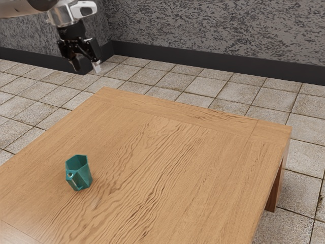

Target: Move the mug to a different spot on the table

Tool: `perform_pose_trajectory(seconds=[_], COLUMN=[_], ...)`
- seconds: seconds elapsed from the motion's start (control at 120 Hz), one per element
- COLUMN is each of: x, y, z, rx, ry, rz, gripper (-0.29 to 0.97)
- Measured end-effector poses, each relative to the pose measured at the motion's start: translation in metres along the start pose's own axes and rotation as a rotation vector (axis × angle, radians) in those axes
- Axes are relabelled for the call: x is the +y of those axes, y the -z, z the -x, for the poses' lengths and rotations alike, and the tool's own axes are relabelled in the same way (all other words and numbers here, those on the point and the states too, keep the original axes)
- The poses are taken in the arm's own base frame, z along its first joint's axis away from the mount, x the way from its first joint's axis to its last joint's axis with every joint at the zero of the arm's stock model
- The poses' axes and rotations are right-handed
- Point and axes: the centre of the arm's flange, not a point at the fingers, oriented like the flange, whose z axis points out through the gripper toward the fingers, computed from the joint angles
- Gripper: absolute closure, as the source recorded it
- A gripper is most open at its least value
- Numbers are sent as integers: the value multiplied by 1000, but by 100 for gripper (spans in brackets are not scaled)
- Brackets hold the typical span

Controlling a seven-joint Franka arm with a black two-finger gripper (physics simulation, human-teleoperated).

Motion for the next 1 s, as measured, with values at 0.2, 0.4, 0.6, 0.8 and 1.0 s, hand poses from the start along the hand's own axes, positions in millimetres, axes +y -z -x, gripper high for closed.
perform_pose_trajectory(seconds=[0.2,0.4,0.6,0.8,1.0], x=[-6,-36,-56,-49,-40], y=[-8,-101,-188,-237,-271], z=[50,130,147,175,189], rx=[-33,-123,-154,-170,-164], ry=[-3,63,109,143,189], rz=[9,16,7,5,-62], gripper=[2,2,2,2,2])
